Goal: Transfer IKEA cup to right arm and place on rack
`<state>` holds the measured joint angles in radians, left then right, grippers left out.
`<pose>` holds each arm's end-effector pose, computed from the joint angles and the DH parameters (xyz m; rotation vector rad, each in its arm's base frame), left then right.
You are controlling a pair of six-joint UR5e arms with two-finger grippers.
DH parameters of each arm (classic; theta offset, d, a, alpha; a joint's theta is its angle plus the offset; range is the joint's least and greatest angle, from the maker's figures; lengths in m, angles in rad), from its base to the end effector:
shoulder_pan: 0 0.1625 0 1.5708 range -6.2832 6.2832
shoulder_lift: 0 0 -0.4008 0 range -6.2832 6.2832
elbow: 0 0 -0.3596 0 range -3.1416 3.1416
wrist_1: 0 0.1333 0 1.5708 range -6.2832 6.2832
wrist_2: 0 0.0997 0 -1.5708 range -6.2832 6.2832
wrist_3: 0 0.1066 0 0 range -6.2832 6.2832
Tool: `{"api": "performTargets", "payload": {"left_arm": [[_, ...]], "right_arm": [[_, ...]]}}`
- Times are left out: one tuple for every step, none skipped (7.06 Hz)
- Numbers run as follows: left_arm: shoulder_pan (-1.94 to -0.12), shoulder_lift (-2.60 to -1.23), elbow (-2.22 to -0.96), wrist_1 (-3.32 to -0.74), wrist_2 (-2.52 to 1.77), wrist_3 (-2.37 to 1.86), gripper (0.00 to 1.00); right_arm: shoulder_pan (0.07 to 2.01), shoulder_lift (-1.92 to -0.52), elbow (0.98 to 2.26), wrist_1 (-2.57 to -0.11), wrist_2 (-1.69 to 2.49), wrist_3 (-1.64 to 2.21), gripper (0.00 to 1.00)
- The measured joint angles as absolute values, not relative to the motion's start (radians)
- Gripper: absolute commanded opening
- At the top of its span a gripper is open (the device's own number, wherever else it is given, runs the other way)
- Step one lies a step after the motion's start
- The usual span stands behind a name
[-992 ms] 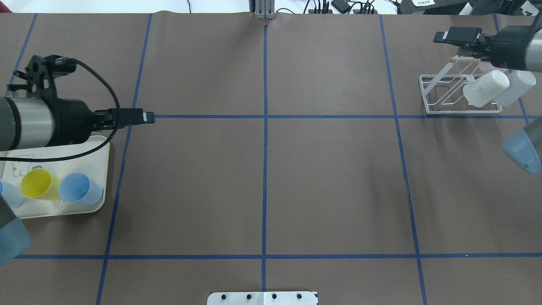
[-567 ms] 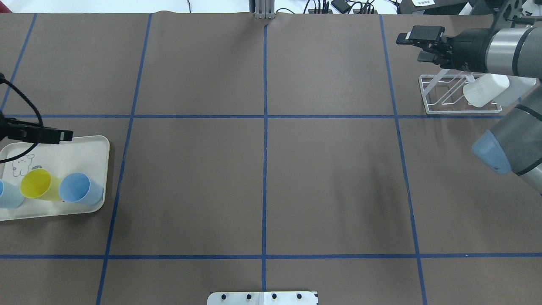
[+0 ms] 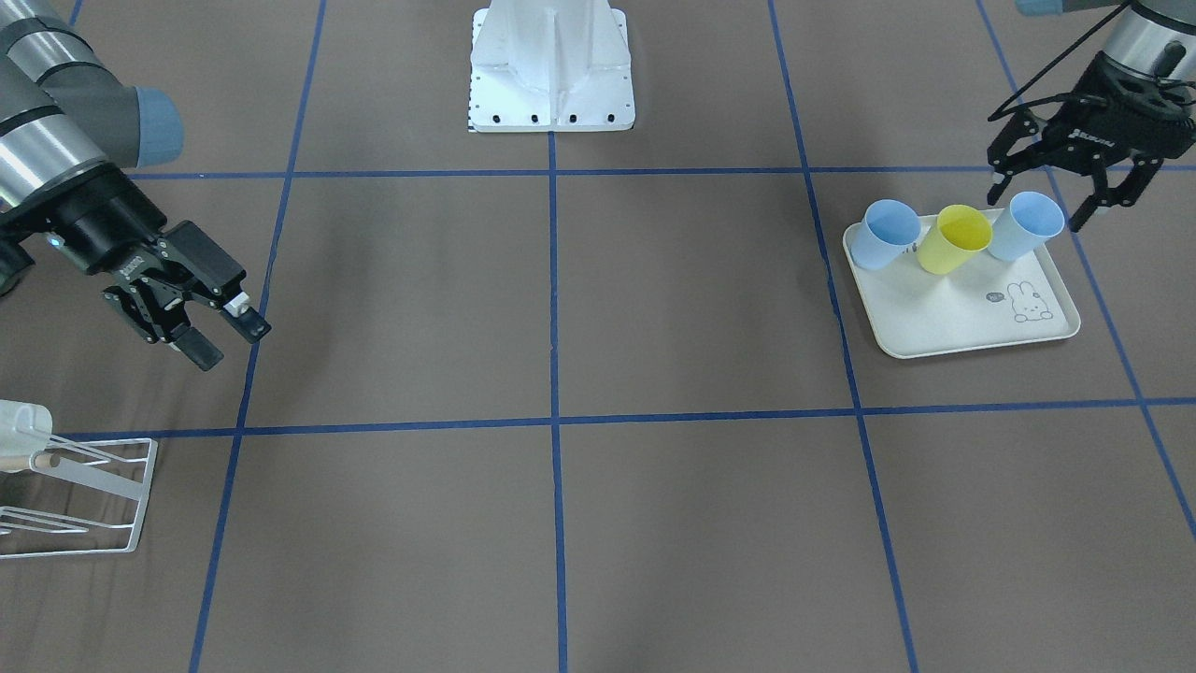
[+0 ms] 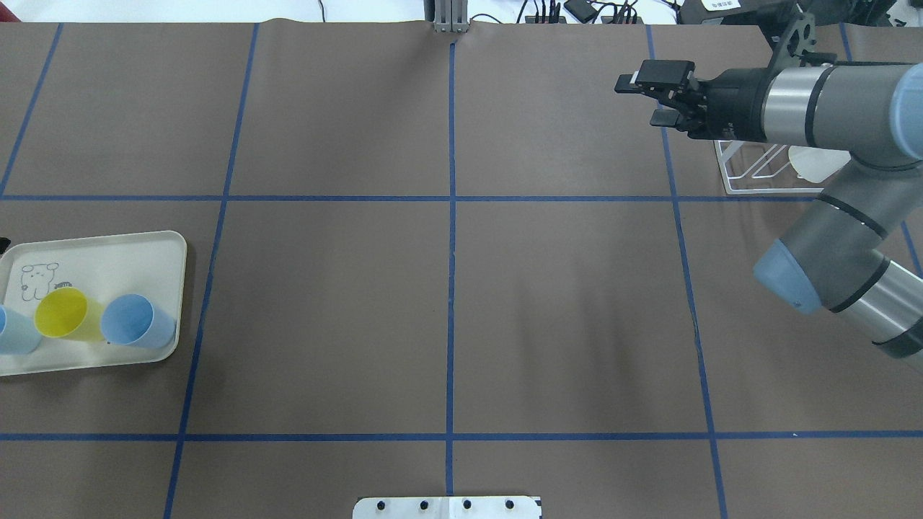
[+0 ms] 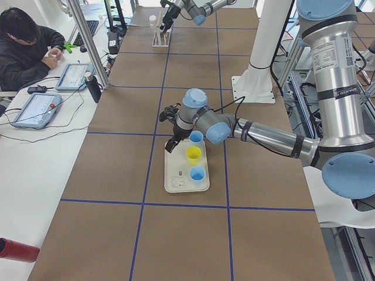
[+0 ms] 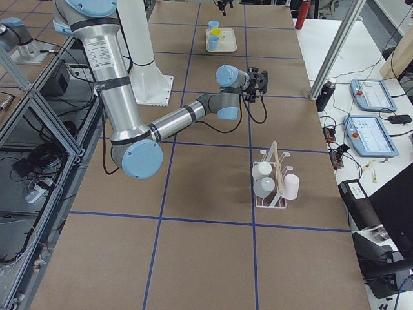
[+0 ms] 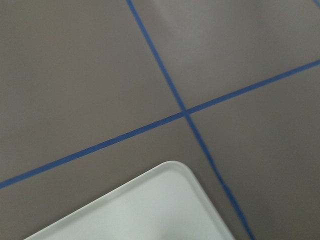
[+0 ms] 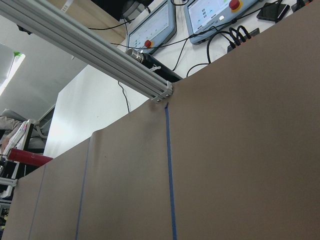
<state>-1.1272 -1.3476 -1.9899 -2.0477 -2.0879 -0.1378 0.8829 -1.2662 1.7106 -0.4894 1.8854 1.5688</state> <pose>0.0988 -0.3956 0.4937 0.4914 0.6704 0.4620 -0.2721 -0.4891 0.2952 0.4243 -1.4865 0.4613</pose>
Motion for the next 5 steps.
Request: {"api": "performTargets", "payload": {"left_arm": [[-1.136, -1.347, -1.945, -2.048, -2.088, -0.095, 1.0], [-1.14, -1.345, -1.909, -2.051, -2.088, -0.069, 1.0], [-1.142, -1.332, -1.889, -2.053, -2.088, -0.041, 1.0], [-1.142, -1.309, -1.883, -2.053, -2.089, -0.023, 1.0], [-1.142, -1.292, -1.88, -2.052, -2.094, -0.016, 1.0]], "right_arm": [[0.848, -1.253, 1.709, -0.489, 1.845, 1.577, 1.0], [0.827, -1.241, 1.707, -0.489, 1.82, 1.583, 1.0], [0.817, -1.233, 1.706, -0.489, 1.811, 1.588, 1.0], [0.812, -1.227, 1.705, -0.489, 1.807, 1.592, 1.0], [0.81, -1.224, 1.705, -0.489, 1.806, 1.593, 1.0]]}}
